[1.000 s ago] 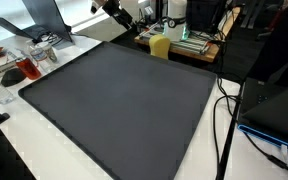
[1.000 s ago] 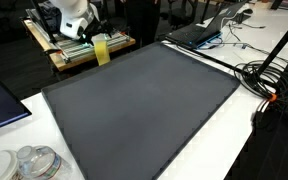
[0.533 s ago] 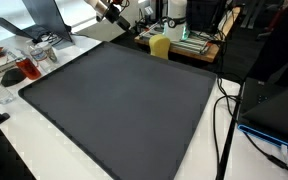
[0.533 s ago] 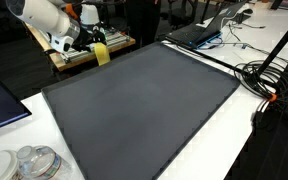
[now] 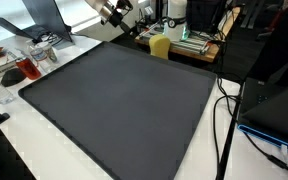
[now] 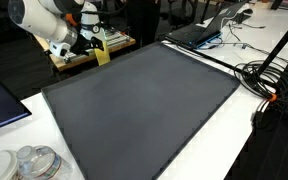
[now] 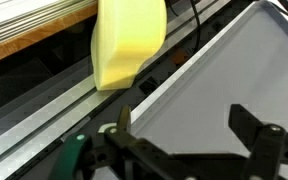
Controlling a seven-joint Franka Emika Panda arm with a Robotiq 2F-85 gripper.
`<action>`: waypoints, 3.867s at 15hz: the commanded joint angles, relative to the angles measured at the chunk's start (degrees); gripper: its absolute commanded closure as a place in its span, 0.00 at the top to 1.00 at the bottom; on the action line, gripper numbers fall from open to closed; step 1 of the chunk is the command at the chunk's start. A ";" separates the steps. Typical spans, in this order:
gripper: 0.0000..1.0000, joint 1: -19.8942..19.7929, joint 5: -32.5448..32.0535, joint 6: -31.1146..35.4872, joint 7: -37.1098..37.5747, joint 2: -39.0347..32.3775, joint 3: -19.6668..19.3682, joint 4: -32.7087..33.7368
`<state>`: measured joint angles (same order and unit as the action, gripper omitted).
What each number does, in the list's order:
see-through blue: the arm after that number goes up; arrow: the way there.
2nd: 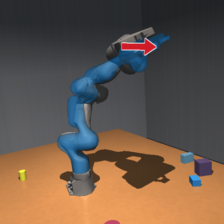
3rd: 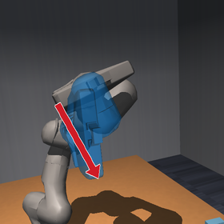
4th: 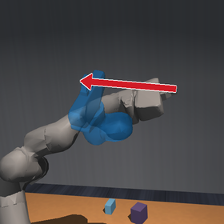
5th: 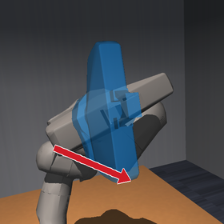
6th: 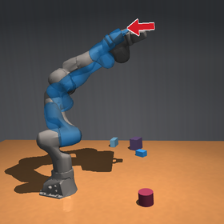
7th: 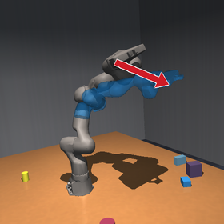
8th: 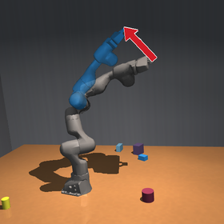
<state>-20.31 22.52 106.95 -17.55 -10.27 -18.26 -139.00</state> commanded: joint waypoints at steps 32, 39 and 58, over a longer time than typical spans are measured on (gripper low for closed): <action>1.00 -4.97 -5.73 -7.50 13.04 -1.64 -5.13 -5.03; 1.00 0.17 -1.01 -1.49 18.33 3.36 -1.79 -11.83; 0.38 8.41 -2.05 26.33 31.04 -2.14 4.79 -18.31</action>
<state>-12.39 22.02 132.08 11.47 -11.32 -13.71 -157.34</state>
